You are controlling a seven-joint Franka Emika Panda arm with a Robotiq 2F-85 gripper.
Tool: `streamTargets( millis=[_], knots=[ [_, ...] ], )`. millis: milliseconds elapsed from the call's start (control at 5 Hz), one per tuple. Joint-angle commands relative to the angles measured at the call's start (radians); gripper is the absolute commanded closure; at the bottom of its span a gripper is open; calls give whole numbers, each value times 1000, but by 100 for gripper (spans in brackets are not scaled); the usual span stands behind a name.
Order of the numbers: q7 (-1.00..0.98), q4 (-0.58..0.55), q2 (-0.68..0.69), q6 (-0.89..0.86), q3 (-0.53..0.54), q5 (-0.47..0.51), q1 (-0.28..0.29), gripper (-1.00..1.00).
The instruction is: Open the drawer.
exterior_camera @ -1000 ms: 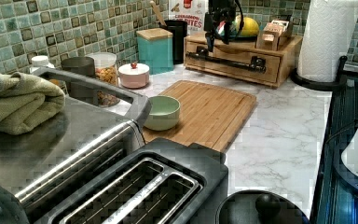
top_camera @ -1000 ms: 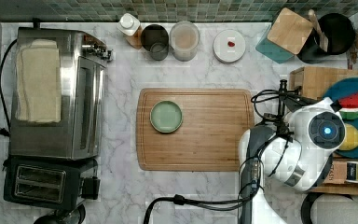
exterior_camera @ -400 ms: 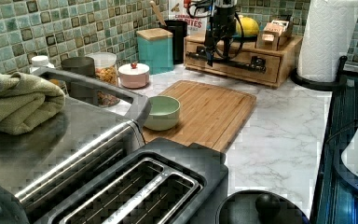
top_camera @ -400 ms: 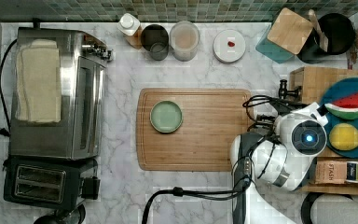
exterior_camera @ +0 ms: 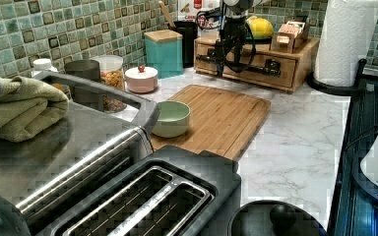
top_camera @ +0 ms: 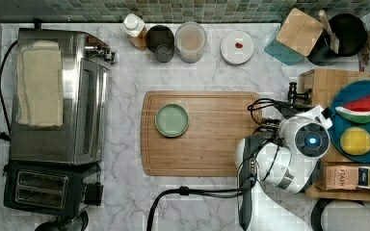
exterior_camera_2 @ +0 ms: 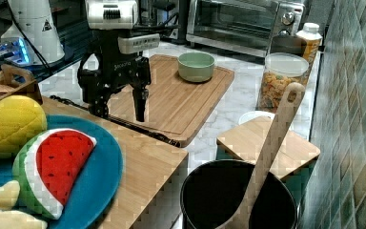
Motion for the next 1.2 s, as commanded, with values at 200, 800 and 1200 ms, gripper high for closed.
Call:
streamTargets(
  millis=[200, 800, 1200],
  knots=[
    [-38, -48, -24, 0, 72, 78, 5, -100],
    [2, -138, -55, 61, 189, 209, 119, -100],
    [264, -188, -80, 75, 193, 115, 277, -100]
  ],
)
